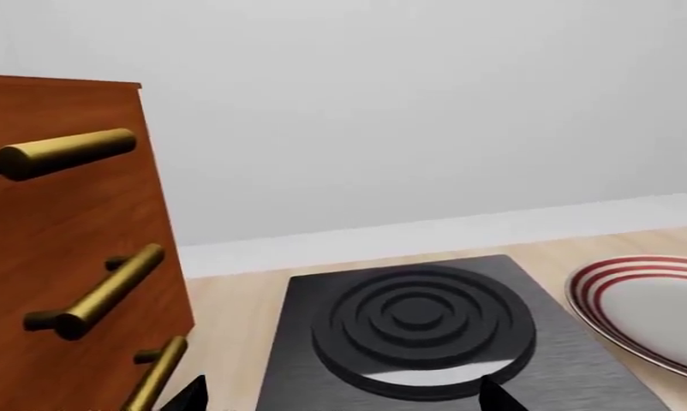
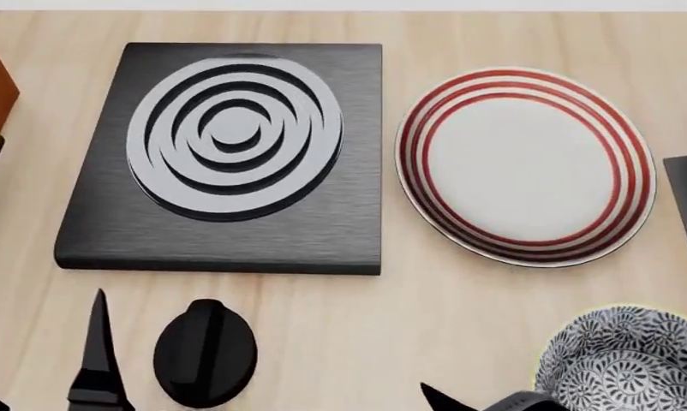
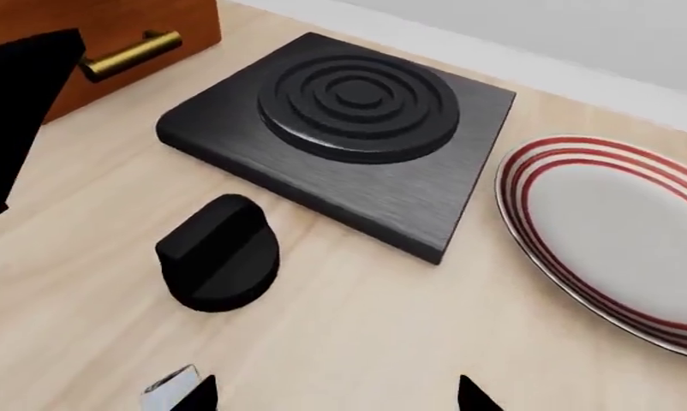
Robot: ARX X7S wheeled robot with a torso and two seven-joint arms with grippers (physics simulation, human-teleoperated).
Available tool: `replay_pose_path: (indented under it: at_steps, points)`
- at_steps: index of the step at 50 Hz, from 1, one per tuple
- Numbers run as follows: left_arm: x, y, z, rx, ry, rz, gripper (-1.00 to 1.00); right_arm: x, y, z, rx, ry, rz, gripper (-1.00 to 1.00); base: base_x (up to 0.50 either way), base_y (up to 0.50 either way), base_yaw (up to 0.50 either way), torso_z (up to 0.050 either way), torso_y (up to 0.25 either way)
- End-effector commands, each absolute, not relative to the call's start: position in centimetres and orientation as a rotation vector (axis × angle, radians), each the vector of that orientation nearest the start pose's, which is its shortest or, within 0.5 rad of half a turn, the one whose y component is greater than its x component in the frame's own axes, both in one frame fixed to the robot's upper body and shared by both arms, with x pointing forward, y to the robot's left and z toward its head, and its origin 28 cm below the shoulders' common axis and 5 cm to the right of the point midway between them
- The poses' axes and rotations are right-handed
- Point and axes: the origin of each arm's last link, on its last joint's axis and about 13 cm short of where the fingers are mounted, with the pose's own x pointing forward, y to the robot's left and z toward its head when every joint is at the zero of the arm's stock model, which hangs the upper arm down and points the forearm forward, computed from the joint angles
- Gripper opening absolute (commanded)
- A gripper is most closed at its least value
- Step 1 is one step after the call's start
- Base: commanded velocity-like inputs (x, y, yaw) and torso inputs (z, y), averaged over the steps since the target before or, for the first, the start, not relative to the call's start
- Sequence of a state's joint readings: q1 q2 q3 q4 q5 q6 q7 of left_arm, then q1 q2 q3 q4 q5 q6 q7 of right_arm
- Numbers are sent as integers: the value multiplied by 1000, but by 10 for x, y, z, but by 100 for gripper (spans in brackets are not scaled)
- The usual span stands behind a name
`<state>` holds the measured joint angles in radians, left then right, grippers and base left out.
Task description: Pick up the cream cheese and put it in the bowl.
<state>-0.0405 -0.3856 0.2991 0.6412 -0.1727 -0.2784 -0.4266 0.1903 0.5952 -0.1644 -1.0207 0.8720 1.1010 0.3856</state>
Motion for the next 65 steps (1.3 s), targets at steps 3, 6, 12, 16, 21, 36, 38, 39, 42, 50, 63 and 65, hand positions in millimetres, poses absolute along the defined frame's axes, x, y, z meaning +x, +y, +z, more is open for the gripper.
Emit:
replay_pose_path:
  at_steps: [3,6,12,16,21,36,38,39,42,50,63,65]
  points:
    - [195,212,122,118,-320,37,100,145,-108,155,-265,193,481,100,0,0,0,0,0]
    - [200,219,121,125,-312,65,100,145,-108,155,-263,189,487,100,0,0,0,0,0]
    - [209,242,120,137,-324,165,100,147,-108,155,-263,181,487,100,0,0,0,0,0]
    - [212,251,121,144,-334,212,100,146,-108,156,-263,179,489,100,0,0,0,0,0]
    - [212,262,120,158,-336,253,100,148,-108,156,-266,180,490,100,0,0,0,0,0]
    - [217,281,118,196,-355,341,100,149,-107,154,-270,185,483,100,0,0,0,0,0]
    - [217,282,119,191,-355,342,100,149,-108,154,-271,186,482,100,0,0,0,0,0]
    - [216,282,120,185,-355,345,100,149,-108,154,-269,186,481,100,0,0,0,0,0]
    - [217,282,119,188,-353,344,100,149,-108,153,-267,187,482,100,0,0,0,0,0]
    - [217,281,118,194,-348,341,100,148,-108,156,-276,190,483,100,0,0,0,0,0]
    - [216,281,117,188,-347,342,100,149,-107,157,-284,248,508,100,0,0,0,0,0]
    - [216,281,117,187,-348,341,100,149,-107,157,-291,256,510,100,0,0,0,0,0]
